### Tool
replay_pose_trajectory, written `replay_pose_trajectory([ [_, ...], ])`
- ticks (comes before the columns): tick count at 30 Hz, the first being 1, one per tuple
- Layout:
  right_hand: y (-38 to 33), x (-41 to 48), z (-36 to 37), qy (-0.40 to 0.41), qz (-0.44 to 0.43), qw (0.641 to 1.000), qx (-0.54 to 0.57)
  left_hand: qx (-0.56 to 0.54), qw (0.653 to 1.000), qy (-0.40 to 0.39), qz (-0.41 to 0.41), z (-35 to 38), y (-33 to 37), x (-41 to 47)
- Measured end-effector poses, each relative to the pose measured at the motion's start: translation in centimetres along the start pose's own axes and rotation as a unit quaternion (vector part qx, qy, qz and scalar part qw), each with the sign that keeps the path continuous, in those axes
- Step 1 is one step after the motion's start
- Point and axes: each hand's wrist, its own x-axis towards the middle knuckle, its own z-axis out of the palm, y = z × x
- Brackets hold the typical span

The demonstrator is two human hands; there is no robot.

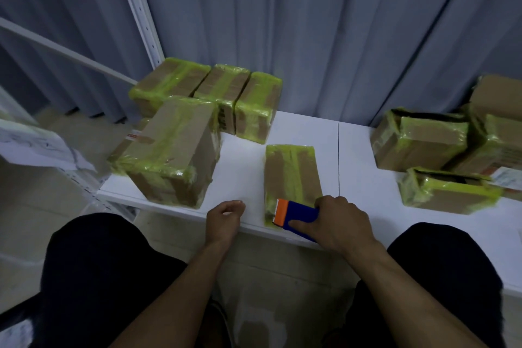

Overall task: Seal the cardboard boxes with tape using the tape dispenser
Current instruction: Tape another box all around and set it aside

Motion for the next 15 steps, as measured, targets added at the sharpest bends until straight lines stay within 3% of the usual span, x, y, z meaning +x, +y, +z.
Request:
replay_pose_trajectory([
  [15,-0.5,1.6,0.7,-0.051,0.05,0.997,0.024,0.046,0.995,-0.084,-0.028,4.9,-2.1,1.0],
])
